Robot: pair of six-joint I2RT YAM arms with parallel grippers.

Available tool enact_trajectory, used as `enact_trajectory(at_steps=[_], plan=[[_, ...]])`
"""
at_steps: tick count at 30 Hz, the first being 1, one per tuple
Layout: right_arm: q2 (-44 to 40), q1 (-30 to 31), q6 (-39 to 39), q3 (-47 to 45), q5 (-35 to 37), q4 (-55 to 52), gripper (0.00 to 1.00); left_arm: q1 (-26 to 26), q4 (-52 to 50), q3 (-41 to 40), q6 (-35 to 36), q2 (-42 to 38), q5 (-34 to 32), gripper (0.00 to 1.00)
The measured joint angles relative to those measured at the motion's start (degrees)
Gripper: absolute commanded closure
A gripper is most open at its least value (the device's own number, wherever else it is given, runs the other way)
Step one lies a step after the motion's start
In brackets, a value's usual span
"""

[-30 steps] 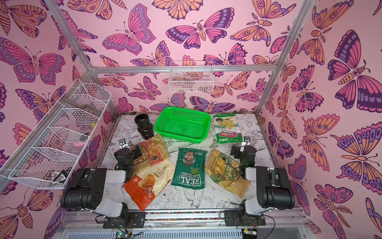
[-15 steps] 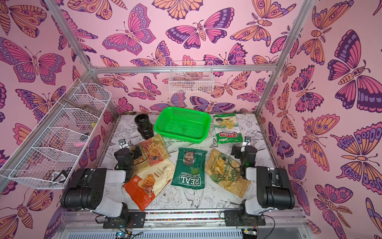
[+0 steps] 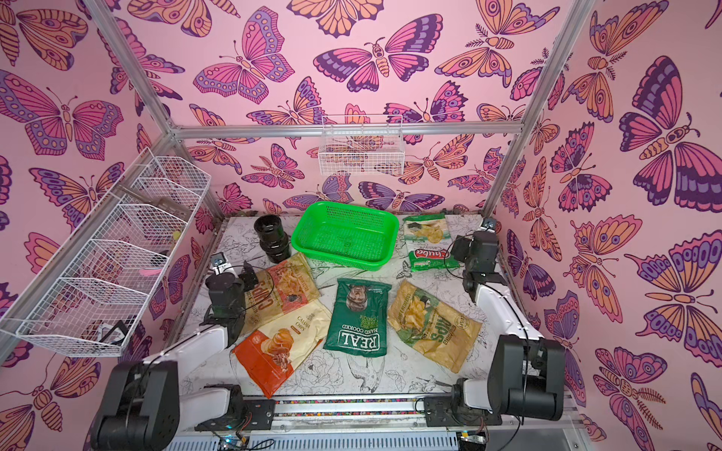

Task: Put the potato chips into the basket
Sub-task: Pick up the potato chip from the center of the board.

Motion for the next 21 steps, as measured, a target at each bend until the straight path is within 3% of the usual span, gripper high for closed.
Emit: enact_trajectory(at_steps=[4,10,21], plan=[[5.4,0.0,12.7,10.2,2.0,-14.8,0.17,-1.0,-2.4,0.7,1.3,-5.0,2.3,0.19],[18.8,0.1,25.7,22.7,-2.1,-32.1,0.14,-3.9,-7.9,7.0,7.8,-5.8,16.8,0.22],[29.4,0.5,35.1,27.4,-5.4,-39.5,0.16,-9.0,-16.7,21.5,19.4,1.2,41.8,0.22]])
